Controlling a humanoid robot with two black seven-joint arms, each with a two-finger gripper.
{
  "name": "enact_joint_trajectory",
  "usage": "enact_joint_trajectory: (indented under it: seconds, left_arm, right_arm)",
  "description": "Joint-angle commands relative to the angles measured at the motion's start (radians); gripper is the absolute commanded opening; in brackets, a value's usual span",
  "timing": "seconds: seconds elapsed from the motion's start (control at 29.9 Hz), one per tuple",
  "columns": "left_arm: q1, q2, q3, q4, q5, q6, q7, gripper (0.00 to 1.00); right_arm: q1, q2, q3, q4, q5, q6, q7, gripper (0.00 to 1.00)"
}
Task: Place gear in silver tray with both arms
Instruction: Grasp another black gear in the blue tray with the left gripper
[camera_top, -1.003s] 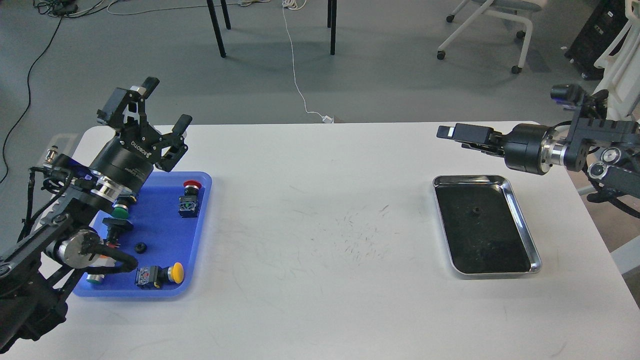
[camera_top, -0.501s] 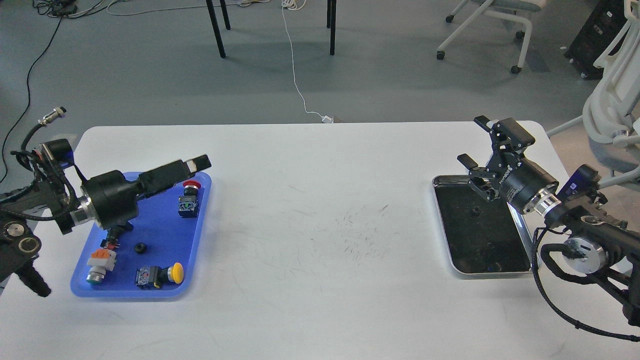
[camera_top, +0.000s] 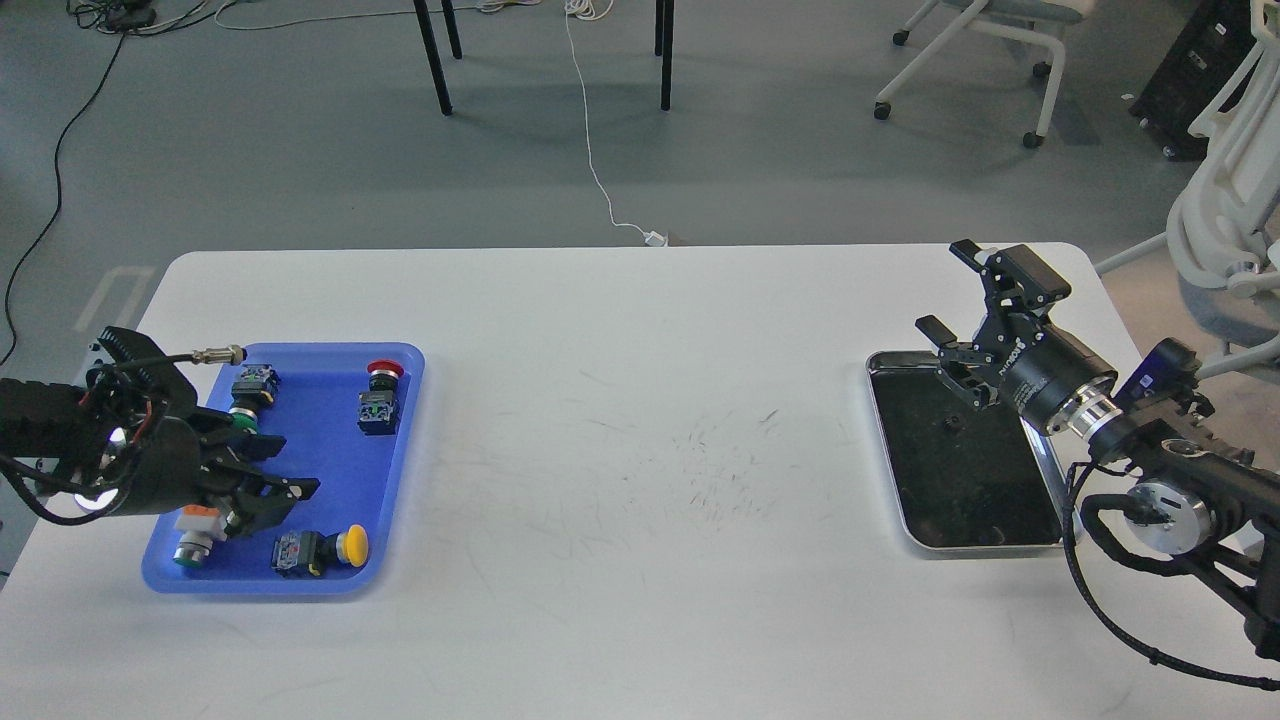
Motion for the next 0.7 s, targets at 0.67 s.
enact_joint_trajectory:
  seconds: [0.67]
  left_arm:
    - [-0.022,-0.099,0.058,0.167,0.0,0.004,0.0,0.58]
  right_arm:
    - [-0.001,-0.015,0.001,0.003,0.0,0.0,0.0,0.96]
